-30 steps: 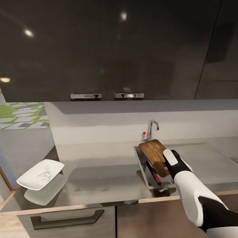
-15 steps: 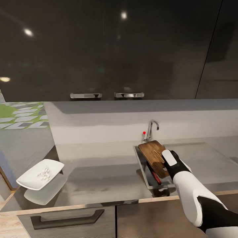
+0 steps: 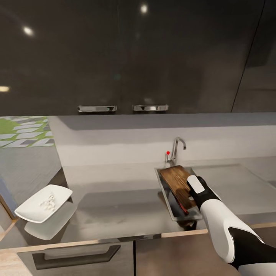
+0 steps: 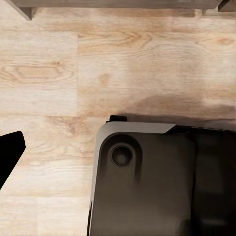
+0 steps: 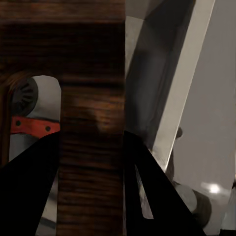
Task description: In the kitchen, take the Vidalia onion out of the sink, dice it on the chopping board with the paring knife, put the diced onion into the bowl on the countertop, then place both the paring knife and the chopping board into the sink.
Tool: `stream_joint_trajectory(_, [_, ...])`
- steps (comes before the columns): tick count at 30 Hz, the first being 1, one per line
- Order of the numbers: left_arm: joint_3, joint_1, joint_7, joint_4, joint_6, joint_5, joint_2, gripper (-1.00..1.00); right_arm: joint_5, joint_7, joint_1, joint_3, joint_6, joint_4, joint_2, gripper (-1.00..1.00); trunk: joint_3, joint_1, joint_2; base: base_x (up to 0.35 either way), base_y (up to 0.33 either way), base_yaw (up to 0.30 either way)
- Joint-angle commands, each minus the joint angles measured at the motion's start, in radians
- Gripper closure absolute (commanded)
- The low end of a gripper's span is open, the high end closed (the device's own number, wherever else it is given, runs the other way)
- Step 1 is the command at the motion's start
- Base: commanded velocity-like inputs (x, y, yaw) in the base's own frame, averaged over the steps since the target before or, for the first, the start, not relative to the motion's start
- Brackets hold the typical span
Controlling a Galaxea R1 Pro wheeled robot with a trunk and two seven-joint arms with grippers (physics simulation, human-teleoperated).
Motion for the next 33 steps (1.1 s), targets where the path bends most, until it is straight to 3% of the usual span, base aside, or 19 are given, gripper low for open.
stream_joint_trajectory(1, [-0.008, -0.001, 0.0, 0.004, -0.006, 0.007, 0.0, -1.0, -0.007, -0.001, 0.0, -0.004, 0.01, 0.003, 0.0, 1.0, -0.002, 0.001, -0.001, 0.171, 0.0, 0.0])
stream_joint_trajectory(5, [-0.008, -0.001, 0.001, 0.005, -0.005, 0.007, -0.001, -1.0, -0.051, 0.001, 0.0, -0.004, 0.009, 0.017, -0.003, 1.0, -0.008, 0.001, -0.001, 0.075, 0.0, 0.0])
stream_joint_trajectory(10, [-0.009, -0.001, 0.002, 0.006, 0.011, 0.008, -0.001, -1.0, -0.063, 0.001, 0.0, -0.004, 0.008, 0.02, -0.008, 1.0, -0.017, 0.001, -0.001, 0.011, 0.0, 0.0])
stream_joint_trajectory(14, [-0.009, 0.0, -0.008, 0.007, 0.146, 0.008, -0.001, -1.0, -0.063, 0.001, 0.0, -0.005, 0.005, 0.023, -0.009, 1.0, -0.023, 0.001, -0.001, 0.001, 0.0, 0.0])
stream_joint_trajectory(17, [-0.009, 0.001, -0.009, 0.007, 0.179, 0.008, -0.002, -1.0, -0.063, 0.001, 0.0, -0.005, -0.016, 0.023, -0.011, 1.0, -0.028, 0.001, -0.001, 0.0, 0.0, 0.0])
stream_joint_trajectory(33, [-0.009, 0.002, -0.007, 0.007, 0.195, 0.008, -0.002, -1.0, -0.063, -0.002, 0.001, -0.006, -0.035, 0.023, -0.017, 1.0, -0.054, 0.001, -0.001, 0.05, 0.0, 0.0])
